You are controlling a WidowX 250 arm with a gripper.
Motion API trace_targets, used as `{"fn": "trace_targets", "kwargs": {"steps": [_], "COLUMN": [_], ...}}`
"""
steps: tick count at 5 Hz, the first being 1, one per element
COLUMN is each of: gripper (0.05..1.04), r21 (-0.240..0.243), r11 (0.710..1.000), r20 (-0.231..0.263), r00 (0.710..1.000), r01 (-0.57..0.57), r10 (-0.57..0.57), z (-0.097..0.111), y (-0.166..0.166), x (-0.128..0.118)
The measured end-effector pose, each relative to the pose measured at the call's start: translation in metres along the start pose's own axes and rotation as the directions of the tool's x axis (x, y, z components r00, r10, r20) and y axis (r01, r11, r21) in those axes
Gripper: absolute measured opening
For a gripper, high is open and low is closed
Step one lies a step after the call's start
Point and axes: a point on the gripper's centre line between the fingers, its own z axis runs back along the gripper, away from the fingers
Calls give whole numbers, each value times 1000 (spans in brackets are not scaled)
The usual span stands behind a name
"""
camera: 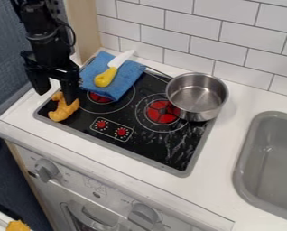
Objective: Moved the silver pot to the bottom right of the burner
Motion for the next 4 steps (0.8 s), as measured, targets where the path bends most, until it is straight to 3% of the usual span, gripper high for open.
{"fn": "trace_targets", "kwargs": {"steps": [1,2,3,4], "gripper": [999,999,999,999], "r21": [-14,-14,-11,-83], "r11": [1000,997,980,902], "r20": [-24,18,92,162], "r00": [1000,997,976,899], "r01": [-1,78,200,423], "r10": [0,-77,-198,-407], "z": [-8,15,53,54], "y": [-4,-39,-88,-134], "x": [-2,8,18,43]}}
